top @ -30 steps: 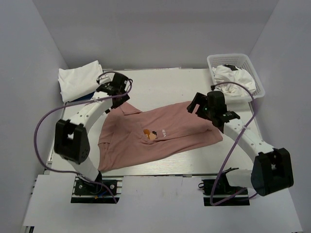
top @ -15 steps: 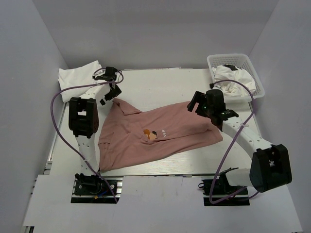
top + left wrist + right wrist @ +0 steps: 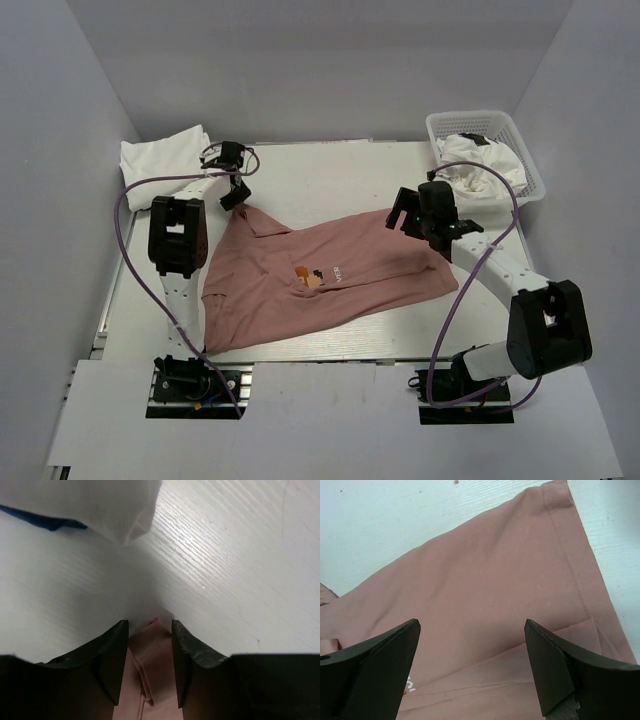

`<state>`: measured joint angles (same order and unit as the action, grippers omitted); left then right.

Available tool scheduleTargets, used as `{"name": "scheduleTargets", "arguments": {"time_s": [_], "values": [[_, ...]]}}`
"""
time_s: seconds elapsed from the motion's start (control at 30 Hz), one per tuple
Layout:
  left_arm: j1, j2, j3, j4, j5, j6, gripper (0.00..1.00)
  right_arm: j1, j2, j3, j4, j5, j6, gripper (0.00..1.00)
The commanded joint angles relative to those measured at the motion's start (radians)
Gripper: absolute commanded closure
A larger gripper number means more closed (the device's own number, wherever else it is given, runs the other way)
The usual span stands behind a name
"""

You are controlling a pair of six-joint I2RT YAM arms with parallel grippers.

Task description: Fold and stack the t-shirts

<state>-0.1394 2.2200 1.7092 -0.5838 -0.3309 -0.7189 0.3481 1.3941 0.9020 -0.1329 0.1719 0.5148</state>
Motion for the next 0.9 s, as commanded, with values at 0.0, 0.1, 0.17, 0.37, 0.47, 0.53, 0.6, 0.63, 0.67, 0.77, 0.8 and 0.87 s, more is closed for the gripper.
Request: {"name": "scheduleTargets", "arguments": {"time_s": [0.0, 0.1, 0.17, 0.37, 0.47, 0.53, 0.6, 0.63, 0.67, 0.77, 0.8, 0.87], "values": [[0.015, 0.036, 0.020, 0.004, 0.026, -0.005, 0.51, -0.003, 0.006, 0.048, -0.008, 0.041, -0.018, 0.10], [0.015, 0.036, 0.029, 0.004, 0.044, -0.005, 0.80, -0.003, 0.016, 0.049, -0.011, 0.060, -0.015, 0.10], [0.015, 0.036, 0.050, -0.019, 0.064, -0.005, 0.89, -0.004, 0.032, 0.055, -0.017, 0.084, -0.016, 0.10], [0.015, -0.002, 0.070, -0.040, 0.066, 0.033, 1.00, -0.006, 0.135, 0.133, -0.053, 0.221, -0.018, 0.10], [0.015, -0.048, 0.044, -0.040, 0.043, 0.042, 1.00, -0.003, 0.221, 0.222, -0.062, 0.284, -0.036, 0.10], [0.015, -0.091, 0.023, -0.050, 0.030, 0.042, 1.00, -0.006, 0.281, 0.299, -0.074, 0.302, -0.041, 0.10], [0.015, -0.123, -0.006, -0.050, 0.006, 0.042, 1.00, -0.008, 0.362, 0.334, -0.083, 0.345, -0.041, 0.10], [0.015, -0.156, -0.019, -0.050, 0.006, 0.042, 1.00, -0.008, 0.406, 0.404, -0.091, 0.371, -0.036, 0.10], [0.015, -0.177, -0.034, -0.036, 0.006, 0.042, 1.00, -0.009, 0.457, 0.429, -0.102, 0.383, -0.027, 0.10], [0.006, -0.253, -0.100, -0.004, 0.020, 0.061, 1.00, -0.014, 0.573, 0.559, -0.151, 0.409, -0.006, 0.10], [0.006, -0.270, -0.127, 0.012, 0.020, 0.061, 1.00, -0.012, 0.595, 0.616, -0.187, 0.416, -0.006, 0.10], [-0.003, -0.299, -0.151, 0.024, 0.020, 0.070, 1.00, -0.018, 0.682, 0.702, -0.226, 0.437, 0.010, 0.10]]}}
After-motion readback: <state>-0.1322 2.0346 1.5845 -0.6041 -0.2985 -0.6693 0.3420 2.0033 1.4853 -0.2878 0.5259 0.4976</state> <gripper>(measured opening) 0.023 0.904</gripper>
